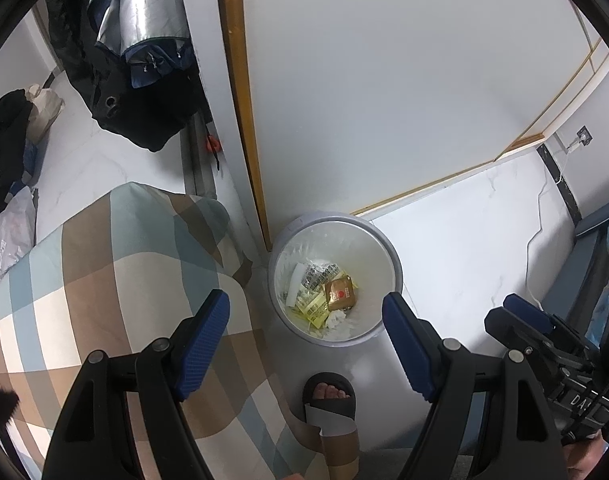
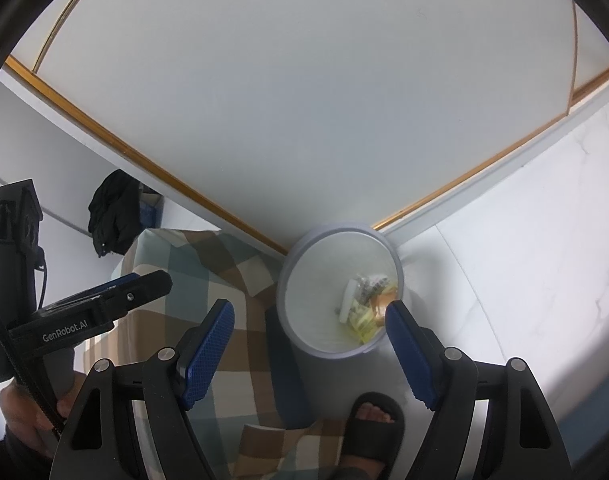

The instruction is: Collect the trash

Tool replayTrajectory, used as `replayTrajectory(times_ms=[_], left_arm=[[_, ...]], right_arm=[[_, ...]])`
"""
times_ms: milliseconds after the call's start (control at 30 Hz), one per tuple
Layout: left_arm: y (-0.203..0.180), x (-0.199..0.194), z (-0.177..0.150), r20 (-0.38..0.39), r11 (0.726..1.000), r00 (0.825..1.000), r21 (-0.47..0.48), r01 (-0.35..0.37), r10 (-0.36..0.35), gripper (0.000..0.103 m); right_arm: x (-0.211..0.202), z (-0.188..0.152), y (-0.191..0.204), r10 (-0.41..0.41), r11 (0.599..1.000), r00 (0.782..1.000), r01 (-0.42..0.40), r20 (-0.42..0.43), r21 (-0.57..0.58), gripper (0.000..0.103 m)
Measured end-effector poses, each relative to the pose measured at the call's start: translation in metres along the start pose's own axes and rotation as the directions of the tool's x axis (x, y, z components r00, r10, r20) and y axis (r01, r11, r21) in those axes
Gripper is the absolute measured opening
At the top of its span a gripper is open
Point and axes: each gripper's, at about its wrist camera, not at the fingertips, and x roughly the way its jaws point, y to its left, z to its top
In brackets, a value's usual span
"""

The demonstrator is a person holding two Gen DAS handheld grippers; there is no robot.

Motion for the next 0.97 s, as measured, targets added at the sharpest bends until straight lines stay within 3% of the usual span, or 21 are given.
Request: replayTrajectory(times_ms=[967], left_arm=[[0.001, -0.011, -0.001, 0.054, 1.0, 0.998, -0.009, -0.012, 0.012, 0.076]], right_arm=[[-0.008, 0.002, 0.003, -0.009, 1.0, 1.0, 0.009, 0.015, -0.004, 0.078]])
